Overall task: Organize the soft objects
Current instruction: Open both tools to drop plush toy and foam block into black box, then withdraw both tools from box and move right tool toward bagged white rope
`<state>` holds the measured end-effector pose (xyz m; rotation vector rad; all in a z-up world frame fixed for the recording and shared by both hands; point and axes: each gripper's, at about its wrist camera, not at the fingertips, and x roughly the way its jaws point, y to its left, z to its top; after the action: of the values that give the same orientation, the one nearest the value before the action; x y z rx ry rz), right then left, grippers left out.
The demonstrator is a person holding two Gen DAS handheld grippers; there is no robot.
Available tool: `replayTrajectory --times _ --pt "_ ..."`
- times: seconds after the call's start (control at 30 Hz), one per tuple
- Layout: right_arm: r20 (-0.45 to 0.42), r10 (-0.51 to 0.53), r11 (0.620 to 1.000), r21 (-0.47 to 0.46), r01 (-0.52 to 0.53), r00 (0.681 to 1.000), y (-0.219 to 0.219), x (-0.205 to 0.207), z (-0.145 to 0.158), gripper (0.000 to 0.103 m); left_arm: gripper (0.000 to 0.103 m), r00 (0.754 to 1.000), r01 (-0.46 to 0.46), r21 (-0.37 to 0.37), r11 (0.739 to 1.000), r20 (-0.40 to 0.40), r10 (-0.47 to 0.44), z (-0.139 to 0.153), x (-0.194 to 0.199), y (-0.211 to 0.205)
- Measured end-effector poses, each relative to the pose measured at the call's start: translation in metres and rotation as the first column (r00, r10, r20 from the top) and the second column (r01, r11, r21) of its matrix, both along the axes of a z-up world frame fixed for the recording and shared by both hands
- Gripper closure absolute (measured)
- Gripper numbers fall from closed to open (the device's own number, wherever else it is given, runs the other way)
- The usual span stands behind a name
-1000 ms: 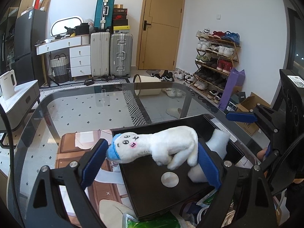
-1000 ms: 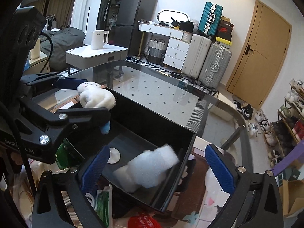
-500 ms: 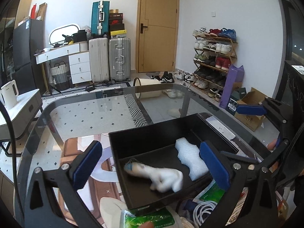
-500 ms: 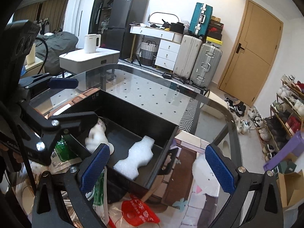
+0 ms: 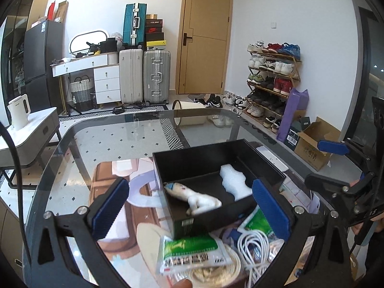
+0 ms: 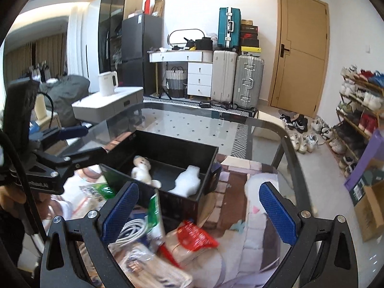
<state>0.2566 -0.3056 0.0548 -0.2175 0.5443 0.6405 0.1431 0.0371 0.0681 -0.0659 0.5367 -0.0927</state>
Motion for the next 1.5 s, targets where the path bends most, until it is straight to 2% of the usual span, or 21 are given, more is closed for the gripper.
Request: replayTrajectory --times 0.37,0.7,0.9,1.1,1.3,1.5 --pt "0.001 -0.035 0.997 0.062 0.035 0.999 -0.02 -0.041 0.0 0.001 0.0 1.0 -0.003 0.016 1.0 0.001 0.003 -0.008 -0.034 -0.005" --pt "-0.063 -0.046 0.996 0.079 0.051 0.997 -0.025 -0.057 -0.016 0.001 0.0 0.999 -0.016 -0.003 1.0 -0.028 0.016 -0.022 -0.051 0.0" --pt "-0.092 -0.039 0.997 0.056 0.044 0.995 -0.022 -0.06 -0.032 0.001 0.0 0.998 -0.027 -0.02 0.999 -0.05 0.026 -0.034 -0.056 0.005" --pt "-0.098 -0.018 0.999 0.039 0.022 0.995 -0.02 -0.063 -0.04 0.001 0.0 0.997 -0.036 0.008 0.999 -0.064 0.036 -0.047 -0.056 0.003" --pt "-0.136 0.006 1.0 -0.009 -0.007 0.991 -0.014 -0.063 -0.058 0.001 0.0 0.997 -0.036 -0.002 0.999 -0.072 0.036 -0.053 -0.055 0.003" --pt "-0.155 0.039 0.999 -0.014 -0.041 0.987 -0.008 -0.066 -0.066 0.001 0.0 0.997 -0.041 -0.007 0.999 -0.071 0.04 -0.057 -0.056 0.003"
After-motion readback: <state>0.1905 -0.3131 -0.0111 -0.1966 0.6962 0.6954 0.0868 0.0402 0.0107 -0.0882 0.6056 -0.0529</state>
